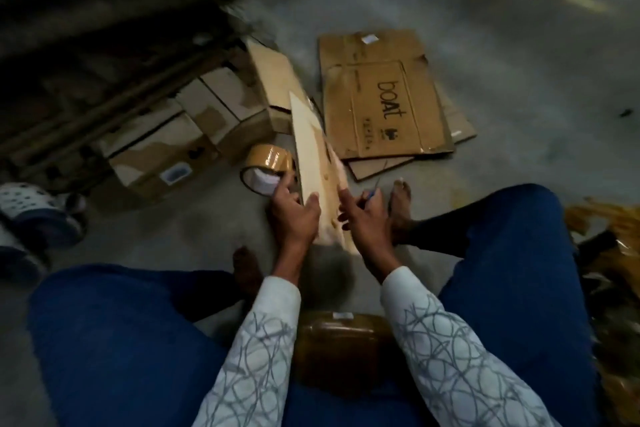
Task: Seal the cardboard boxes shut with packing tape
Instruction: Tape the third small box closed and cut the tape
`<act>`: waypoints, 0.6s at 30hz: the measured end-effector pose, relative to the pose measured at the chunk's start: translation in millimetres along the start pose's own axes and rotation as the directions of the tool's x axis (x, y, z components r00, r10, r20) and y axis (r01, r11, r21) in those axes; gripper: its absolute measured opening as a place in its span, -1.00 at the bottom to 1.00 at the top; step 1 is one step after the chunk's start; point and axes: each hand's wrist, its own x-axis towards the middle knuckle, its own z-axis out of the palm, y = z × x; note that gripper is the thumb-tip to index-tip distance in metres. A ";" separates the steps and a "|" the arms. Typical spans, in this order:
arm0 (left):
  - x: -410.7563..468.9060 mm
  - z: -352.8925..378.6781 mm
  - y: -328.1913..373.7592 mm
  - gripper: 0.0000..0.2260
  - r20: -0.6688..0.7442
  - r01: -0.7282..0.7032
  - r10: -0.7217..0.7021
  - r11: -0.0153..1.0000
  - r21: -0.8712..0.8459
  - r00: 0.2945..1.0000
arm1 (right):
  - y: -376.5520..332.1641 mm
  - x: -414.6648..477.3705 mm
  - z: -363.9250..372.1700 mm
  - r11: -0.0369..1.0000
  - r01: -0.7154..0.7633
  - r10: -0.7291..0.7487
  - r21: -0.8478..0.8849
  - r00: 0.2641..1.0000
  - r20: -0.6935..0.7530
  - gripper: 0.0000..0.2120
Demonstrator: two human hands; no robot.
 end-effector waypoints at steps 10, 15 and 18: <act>-85.1 -20.8 -56.7 -0.49 0.055 0.019 -0.022 0.998 0.061 0.998 | 32.8 -50.2 28.4 0.989 -0.100 0.104 -0.111 0.994 0.028 -0.35; -65.5 -20.2 -61.1 -0.42 0.125 0.177 -0.177 0.984 0.013 0.976 | 49.8 -38.4 39.6 0.981 -0.193 0.194 0.030 0.980 -0.039 -0.05; -54.8 -14.5 -64.4 -0.29 0.150 0.282 -0.270 0.957 -0.068 0.951 | 56.6 -29.8 36.0 0.975 -0.211 0.214 0.072 0.976 -0.038 -0.09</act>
